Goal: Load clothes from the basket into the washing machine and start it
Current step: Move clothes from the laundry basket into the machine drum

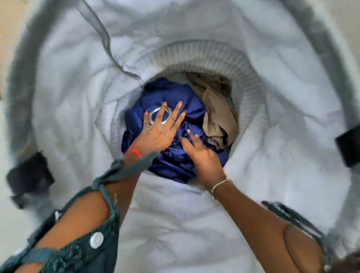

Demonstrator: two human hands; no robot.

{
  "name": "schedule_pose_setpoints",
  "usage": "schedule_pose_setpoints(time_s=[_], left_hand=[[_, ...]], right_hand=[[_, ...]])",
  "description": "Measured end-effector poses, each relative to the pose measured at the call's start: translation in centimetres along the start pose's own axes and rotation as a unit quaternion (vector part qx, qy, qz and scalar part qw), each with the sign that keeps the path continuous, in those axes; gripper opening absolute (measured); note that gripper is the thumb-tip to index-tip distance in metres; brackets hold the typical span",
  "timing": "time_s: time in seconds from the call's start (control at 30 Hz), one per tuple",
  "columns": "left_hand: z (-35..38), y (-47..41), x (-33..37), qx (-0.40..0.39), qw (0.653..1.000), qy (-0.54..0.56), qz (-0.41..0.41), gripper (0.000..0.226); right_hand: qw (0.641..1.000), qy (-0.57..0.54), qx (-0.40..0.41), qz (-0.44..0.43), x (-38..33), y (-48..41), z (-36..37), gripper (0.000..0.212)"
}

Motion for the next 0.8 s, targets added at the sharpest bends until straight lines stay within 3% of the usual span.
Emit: schedule_pose_setpoints(time_s=[0.07, 0.3, 0.53, 0.6, 0.73, 0.8], left_hand=[[-4.0, 0.1, -0.5, 0.004, 1.0, 0.0, -0.013, 0.048], [-21.0, 0.0, -3.6, 0.03, 0.996, 0.061, -0.065, 0.051], [-42.5, 0.7, -8.2, 0.066, 0.985, 0.056, -0.151, 0.051], [-48.2, 1.4, -9.5, 0.091, 0.982, 0.029, -0.165, 0.055], [-57.5, 3.4, -12.2, 0.141, 0.972, -0.038, -0.184, 0.053], [-62.1, 4.3, -13.9, 0.133, 0.969, -0.056, -0.201, 0.06]], right_hand=[[1.0, 0.002, 0.012, 0.004, -1.1, 1.5, -3.1, 0.068], [0.999, 0.008, 0.038, -0.015, -7.4, 8.0, -17.8, 0.101], [0.997, -0.004, 0.062, -0.035, -14.8, 15.8, -33.8, 0.119], [0.997, -0.034, 0.054, -0.052, -17.4, 18.0, -38.1, 0.123], [0.978, -0.043, 0.119, -0.166, -22.5, 22.1, -46.1, 0.101], [0.972, -0.042, 0.15, -0.177, -25.1, 22.8, -49.2, 0.119]])
Point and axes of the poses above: each hand's wrist, its own y-axis away from the middle knuckle, its own z-axis out of the palm, x = y × z, the point moved 4 cm from there along -y, towards the middle knuckle
